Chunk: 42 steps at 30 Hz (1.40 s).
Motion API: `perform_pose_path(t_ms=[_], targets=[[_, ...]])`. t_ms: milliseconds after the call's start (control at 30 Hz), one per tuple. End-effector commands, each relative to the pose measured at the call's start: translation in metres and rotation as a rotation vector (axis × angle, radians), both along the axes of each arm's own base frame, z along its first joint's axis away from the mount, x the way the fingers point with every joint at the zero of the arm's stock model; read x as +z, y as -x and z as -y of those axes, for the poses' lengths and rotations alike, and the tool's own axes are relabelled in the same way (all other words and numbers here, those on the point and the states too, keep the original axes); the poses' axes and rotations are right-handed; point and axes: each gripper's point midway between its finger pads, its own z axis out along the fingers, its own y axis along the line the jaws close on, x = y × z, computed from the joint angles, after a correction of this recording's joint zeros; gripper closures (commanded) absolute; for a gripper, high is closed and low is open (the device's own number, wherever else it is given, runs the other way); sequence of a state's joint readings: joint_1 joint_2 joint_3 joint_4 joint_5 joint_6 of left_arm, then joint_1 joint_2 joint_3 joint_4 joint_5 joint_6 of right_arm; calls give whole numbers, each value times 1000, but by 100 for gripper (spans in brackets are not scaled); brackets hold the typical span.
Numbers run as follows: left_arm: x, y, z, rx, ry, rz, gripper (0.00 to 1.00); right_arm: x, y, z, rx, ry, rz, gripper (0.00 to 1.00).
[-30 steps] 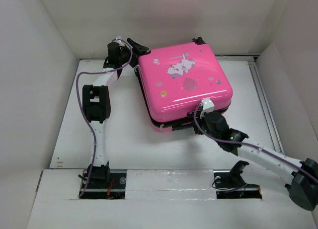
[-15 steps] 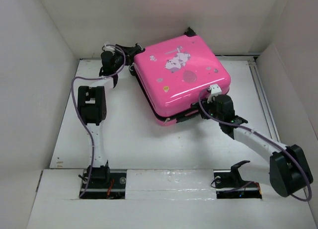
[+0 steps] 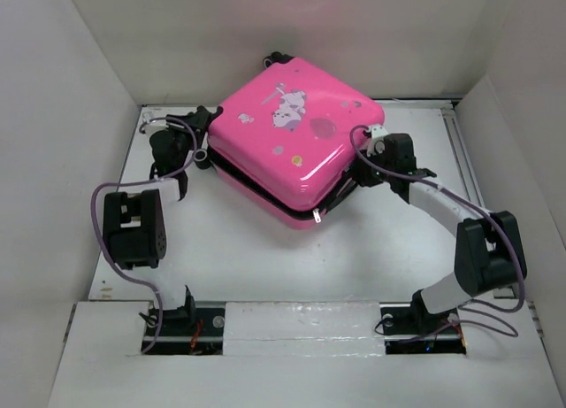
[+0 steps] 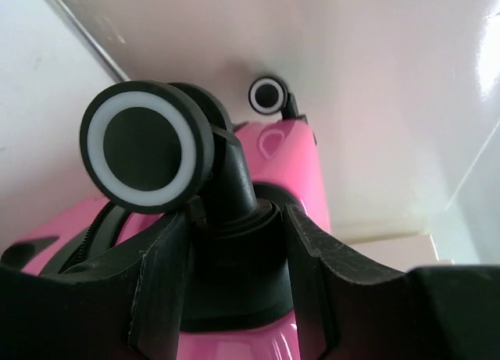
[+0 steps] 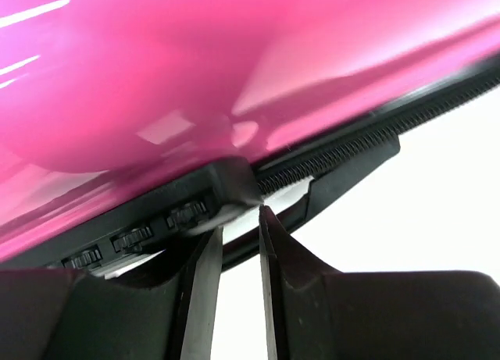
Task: Pack the luggage
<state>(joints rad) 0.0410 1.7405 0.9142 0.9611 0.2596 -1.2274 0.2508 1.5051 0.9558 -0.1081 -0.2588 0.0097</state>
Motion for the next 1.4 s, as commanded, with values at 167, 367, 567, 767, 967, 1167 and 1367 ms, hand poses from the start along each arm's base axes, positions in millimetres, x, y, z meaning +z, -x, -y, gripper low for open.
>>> perform_pose_path(t_ms=[167, 367, 567, 767, 967, 1167, 1367], targets=[[30, 77, 70, -225, -123, 93, 100, 84, -29, -7, -66, -187, 360, 65], [41, 116, 54, -126, -122, 116, 100, 79, 18, 14, -121, -172, 345, 54], [58, 140, 43, -79, -202, 127, 100, 114, 93, 16, -64, -189, 430, 52], [66, 149, 49, -115, -193, 155, 100, 67, 145, 5, 3, -110, 246, 54], [71, 165, 55, -155, -159, 180, 100, 46, 146, 4, -83, -140, 208, 42], [67, 182, 54, -160, -159, 180, 100, 63, 94, -25, 46, -125, 308, 47], [62, 198, 44, -108, -202, 162, 100, 66, 65, -98, 364, -193, 272, 52]])
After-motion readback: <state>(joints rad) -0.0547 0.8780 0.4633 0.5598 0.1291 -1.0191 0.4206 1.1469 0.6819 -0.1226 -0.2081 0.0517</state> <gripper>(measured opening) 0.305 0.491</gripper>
